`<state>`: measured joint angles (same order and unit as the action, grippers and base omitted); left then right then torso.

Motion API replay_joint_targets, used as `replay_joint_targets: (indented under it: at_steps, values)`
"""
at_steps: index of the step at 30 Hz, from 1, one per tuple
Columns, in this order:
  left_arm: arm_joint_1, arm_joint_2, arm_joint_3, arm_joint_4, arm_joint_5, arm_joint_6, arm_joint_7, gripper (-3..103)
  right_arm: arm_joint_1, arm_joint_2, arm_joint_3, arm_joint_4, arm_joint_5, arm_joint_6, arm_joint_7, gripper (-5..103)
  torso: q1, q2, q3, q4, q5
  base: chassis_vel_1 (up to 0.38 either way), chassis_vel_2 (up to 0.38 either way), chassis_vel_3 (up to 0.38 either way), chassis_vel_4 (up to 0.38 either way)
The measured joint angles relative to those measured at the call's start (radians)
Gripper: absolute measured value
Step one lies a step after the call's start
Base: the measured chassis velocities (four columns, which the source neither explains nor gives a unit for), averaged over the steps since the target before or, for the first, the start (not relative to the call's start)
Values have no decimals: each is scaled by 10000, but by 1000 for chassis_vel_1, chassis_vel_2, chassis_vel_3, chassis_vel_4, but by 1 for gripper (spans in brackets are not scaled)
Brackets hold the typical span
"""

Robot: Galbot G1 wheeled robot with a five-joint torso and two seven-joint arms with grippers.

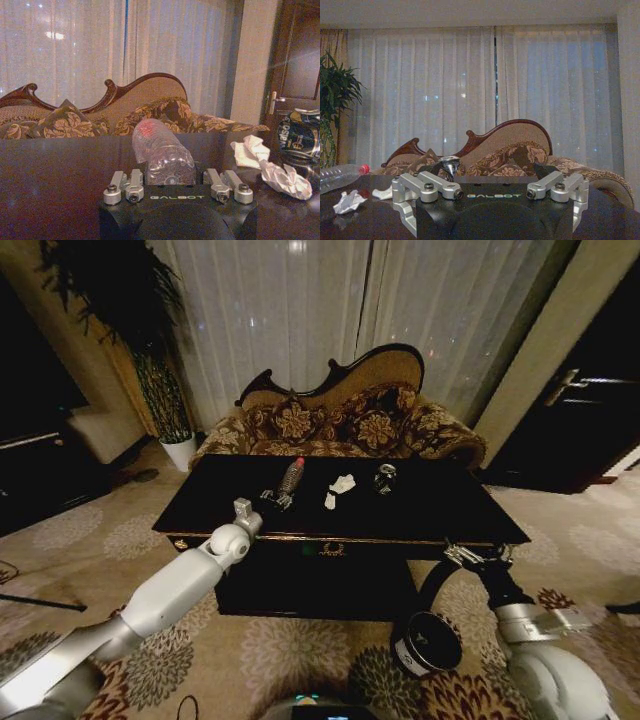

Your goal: Move to the front of the table and place the trash on the table into the trash bin.

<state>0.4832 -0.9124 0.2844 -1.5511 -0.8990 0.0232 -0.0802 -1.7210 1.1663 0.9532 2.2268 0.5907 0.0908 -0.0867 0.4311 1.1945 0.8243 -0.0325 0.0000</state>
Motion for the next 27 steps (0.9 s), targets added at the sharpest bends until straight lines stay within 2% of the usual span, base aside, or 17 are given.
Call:
replay_joint_targets:
  at_steps: [1,2,6,13,15,16,17,18,20,23,25,27]
  values:
    - [76,49,-41,-68,5,-2,-2,44,21,3,-29,-18,-22,1,28,100,0,0,0,1,0,0,0,0,0]
    - [208,156,-138,-202,5,5,-20,43,65,-14,-52,-54,-42,-2,71,100,0,0,0,1,0,0,0,0,0]
    - [585,515,-494,-735,-63,164,-124,43,134,-100,-61,-127,-97,-12,178,100,0,-1,3,3,-1,0,0,0,0]
    - [1489,1506,-1549,-2571,-502,452,-327,43,150,-222,-48,-177,-439,-3,407,100,0,-1,2,4,-3,0,0,0,0]
    - [1562,1597,-1632,-2749,-541,475,-328,43,152,-240,-41,-194,-512,14,427,100,0,0,2,5,-2,0,0,0,0]
    - [1874,1950,-1941,-3444,-690,572,-362,43,162,-283,-13,-279,-869,95,534,100,0,0,2,4,-1,0,0,0,0]
    - [1931,1996,-1991,-3548,-723,592,-373,43,162,-287,-7,-297,-959,114,559,100,0,0,2,4,0,0,0,0,0]
    - [2233,2211,-2258,-4134,-994,771,-500,43,143,-288,13,-354,-1278,202,657,100,0,0,2,4,0,0,0,0,0]
    - [2400,2298,-2393,-4438,-1134,849,-547,43,117,-274,24,-372,-1525,286,708,100,0,0,2,4,0,0,0,0,0]
    - [2773,2506,-2617,-5421,-1684,1089,-796,43,6,-219,172,-388,-3443,709,875,100,0,0,2,3,0,0,0,0,0]
    - [2798,2525,-2621,-5553,-1772,1119,-834,43,-8,-210,198,-383,-3748,794,891,100,0,0,2,2,-1,0,0,0,0]
    - [2857,2617,-2561,-6186,-2207,1268,-1044,43,-70,-141,285,-303,-4984,1201,1014,100,0,0,1,3,1,0,0,0,0]
